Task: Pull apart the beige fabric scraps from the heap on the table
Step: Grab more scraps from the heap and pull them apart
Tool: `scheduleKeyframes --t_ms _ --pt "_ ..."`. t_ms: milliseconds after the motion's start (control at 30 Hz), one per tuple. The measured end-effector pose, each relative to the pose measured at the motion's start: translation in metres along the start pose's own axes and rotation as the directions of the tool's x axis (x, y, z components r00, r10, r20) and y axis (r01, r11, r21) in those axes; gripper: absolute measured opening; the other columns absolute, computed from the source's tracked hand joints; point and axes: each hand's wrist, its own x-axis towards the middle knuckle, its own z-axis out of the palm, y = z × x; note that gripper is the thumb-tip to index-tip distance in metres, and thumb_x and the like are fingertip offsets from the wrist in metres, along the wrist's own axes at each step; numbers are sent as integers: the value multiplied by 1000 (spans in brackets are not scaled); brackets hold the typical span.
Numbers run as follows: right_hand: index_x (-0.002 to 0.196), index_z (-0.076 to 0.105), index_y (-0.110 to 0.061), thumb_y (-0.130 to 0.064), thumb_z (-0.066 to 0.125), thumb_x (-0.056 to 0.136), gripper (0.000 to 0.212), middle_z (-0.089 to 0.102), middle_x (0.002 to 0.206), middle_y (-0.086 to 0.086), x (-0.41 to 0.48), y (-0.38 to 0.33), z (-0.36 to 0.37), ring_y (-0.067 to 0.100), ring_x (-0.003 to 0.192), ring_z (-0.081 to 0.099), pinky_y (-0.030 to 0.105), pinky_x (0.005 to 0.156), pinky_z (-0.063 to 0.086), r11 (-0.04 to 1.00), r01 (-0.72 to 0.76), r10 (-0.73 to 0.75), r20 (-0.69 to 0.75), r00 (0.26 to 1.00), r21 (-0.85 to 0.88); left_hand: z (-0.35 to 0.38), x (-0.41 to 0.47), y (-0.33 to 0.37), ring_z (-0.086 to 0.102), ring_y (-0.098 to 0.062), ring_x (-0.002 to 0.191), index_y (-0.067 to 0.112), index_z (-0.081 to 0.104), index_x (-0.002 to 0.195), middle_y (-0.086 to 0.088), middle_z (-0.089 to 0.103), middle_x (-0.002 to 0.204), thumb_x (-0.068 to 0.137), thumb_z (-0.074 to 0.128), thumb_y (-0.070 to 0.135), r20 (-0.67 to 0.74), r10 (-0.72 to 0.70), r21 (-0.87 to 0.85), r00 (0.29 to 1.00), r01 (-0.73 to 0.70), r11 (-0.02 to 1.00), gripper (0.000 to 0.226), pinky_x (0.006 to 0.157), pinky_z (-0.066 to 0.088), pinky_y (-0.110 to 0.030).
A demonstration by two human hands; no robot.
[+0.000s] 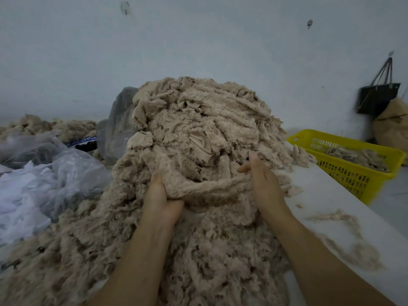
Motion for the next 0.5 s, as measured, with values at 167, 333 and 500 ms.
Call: scheduleKeyframes --t_ms 167,333,500 --pt "87 69 -36 -85 26 83 65 54 89 -39 9 7 -17 -9 90 50 23 76 39 999 -35 35 -20 999 32 -10 5 21 62 -34 112 7 68 117 -19 67 124 106 39 32 -14 24 -26 1000 -24 999 41 90 50 -52" --pt "81 66 -47 -84 23 85 57 58 106 -25 5 9 -3 12 125 53 36 96 44 990 7 6 99 995 -137 -2 -5 5 73 -34 95 5 69 119 -19 74 108 105 38 37 58 -112 221 992 96 971 46 81 56 -50" --pt "119 51 -65 -93 31 76 55 47 131 -39 -5 1 11 -21 121 41 23 96 38 992 124 -108 326 939 -29 3 -13 -11 70 -30 109 4 59 132 -18 71 118 107 40 27 160 -148 415 976 69 907 38 81 61 -38"
